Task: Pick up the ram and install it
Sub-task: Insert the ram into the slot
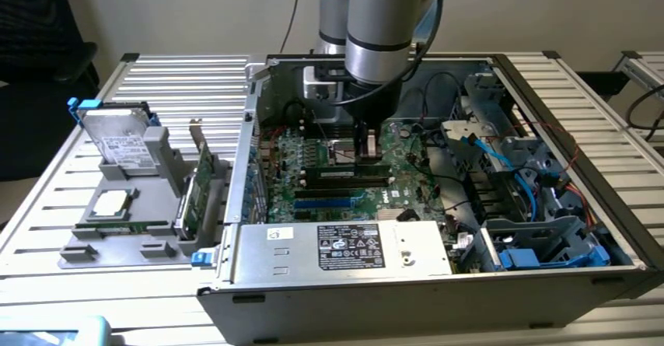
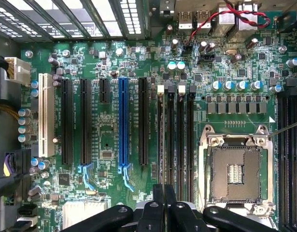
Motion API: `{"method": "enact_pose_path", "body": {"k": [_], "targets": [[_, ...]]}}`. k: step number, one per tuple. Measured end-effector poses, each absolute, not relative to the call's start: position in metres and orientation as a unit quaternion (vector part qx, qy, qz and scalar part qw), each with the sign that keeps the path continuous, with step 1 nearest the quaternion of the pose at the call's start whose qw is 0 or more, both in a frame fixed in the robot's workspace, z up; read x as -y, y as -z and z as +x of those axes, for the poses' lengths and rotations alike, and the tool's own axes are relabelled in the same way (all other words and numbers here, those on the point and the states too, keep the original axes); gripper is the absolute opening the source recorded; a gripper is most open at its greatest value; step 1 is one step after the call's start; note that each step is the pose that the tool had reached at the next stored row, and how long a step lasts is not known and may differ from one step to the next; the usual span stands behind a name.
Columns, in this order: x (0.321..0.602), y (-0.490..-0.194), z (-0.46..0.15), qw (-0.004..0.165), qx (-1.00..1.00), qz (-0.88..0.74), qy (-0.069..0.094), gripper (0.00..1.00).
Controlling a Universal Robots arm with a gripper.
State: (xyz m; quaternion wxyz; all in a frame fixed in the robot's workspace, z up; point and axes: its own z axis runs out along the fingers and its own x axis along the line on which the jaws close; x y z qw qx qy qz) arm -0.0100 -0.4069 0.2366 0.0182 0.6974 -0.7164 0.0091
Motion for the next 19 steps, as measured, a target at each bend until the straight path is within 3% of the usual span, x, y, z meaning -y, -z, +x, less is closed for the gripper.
{"method": "enact_pose_path", "body": {"k": [19], "targets": [[0.4061,-0.2333,-0.0116,0.017,0.716,0.697,-0.010,0.13]]}}
